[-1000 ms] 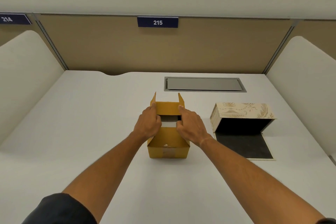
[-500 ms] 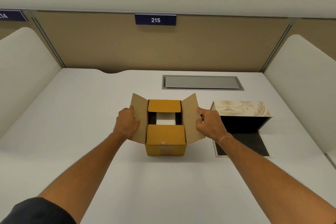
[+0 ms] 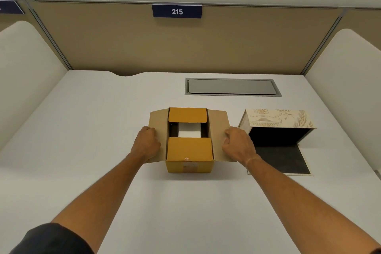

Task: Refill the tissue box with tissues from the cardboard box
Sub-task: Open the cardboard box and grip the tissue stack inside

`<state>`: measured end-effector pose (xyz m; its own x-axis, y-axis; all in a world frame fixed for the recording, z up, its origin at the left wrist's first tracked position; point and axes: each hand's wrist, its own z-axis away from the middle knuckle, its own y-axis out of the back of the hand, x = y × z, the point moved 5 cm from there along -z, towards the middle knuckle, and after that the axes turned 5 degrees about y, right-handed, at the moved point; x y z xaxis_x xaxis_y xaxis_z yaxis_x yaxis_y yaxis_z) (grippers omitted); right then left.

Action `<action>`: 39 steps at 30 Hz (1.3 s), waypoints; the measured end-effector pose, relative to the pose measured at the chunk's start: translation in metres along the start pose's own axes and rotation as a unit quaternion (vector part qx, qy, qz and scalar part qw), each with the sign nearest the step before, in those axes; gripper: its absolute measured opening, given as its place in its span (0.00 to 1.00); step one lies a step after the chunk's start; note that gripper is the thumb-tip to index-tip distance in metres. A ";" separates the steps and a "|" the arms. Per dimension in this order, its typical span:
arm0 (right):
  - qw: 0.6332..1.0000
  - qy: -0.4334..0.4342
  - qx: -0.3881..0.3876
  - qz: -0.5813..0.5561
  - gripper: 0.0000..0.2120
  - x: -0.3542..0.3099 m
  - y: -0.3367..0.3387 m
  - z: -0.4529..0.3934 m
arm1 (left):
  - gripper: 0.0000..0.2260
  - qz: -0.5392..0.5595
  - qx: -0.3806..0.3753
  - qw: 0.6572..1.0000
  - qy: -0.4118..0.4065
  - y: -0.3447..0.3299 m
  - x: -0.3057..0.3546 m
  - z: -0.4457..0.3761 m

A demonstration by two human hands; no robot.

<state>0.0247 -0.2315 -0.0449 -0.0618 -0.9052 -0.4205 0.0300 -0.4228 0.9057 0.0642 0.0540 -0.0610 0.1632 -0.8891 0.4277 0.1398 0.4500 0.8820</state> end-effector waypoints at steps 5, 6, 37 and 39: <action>0.999 -0.004 -0.006 -0.036 0.12 -0.009 -0.014 -0.005 | 0.15 0.059 -0.016 0.998 0.026 -0.011 0.001 -0.004; 0.998 -0.009 -0.009 -0.056 0.13 -0.010 -0.017 -0.005 | 0.16 0.071 -0.027 0.996 0.037 -0.014 0.002 -0.004; 0.995 0.082 0.046 0.025 0.14 -0.026 -0.017 -0.027 | 0.14 0.112 0.054 0.992 0.033 -0.016 0.018 0.008; 0.989 0.125 0.064 0.043 0.15 -0.033 -0.011 -0.033 | 0.16 0.084 0.080 0.993 -0.006 -0.007 0.027 0.012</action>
<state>0.0597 -0.1985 -0.0425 0.1843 -0.9269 -0.3269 -0.1027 -0.3489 0.9315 0.0559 0.0260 -0.0536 0.1601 -0.8034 0.5735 -0.0467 0.5742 0.8174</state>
